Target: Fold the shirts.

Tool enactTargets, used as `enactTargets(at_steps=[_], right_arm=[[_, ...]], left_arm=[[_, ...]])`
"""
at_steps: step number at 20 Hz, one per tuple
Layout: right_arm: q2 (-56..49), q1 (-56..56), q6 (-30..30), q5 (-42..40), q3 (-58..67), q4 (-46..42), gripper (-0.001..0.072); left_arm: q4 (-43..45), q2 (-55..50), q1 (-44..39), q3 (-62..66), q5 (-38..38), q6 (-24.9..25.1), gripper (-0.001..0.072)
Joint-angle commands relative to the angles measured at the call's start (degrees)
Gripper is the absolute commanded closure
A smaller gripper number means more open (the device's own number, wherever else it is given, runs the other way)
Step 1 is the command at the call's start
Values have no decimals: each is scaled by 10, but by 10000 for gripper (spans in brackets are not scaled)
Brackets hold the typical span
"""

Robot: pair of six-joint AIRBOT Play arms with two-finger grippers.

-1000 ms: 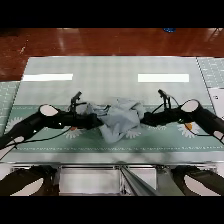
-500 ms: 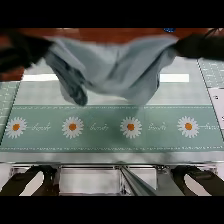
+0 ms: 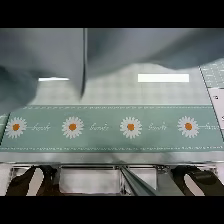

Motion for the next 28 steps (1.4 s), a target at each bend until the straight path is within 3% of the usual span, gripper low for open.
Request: enactTargets(at_steps=[1, 4, 6, 11, 15, 18, 22, 25, 28], right_arm=[[54, 0, 34, 86, 9, -91, 679], [70, 0, 38, 141, 8, -101, 679], [71, 0, 45, 181, 5, -101, 678], [71, 0, 52, 229, -73, -96, 678], [71, 0, 51, 186, -197, -65, 679], [54, 0, 50, 86, -316, -60, 680], [-63, 0, 26, -4, -367, -56, 680], [-185, 0, 2, -106, -367, -21, 680], [-319, 0, -5, -197, -343, 13, 680]], left_arm=[[181, 59, -56, 14, -48, -36, 690], [327, 99, -139, 13, -92, -85, 690], [379, 119, -172, 13, -130, -106, 690], [381, 137, -176, 12, -186, -121, 690], [380, 136, -176, -69, -203, -151, 690], [364, 121, -176, -202, -140, -159, 690], [327, 32, -176, -355, 36, -141, 690], [322, -101, -176, -374, 160, -138, 690], [260, -237, -176, -356, 239, -120, 690]])
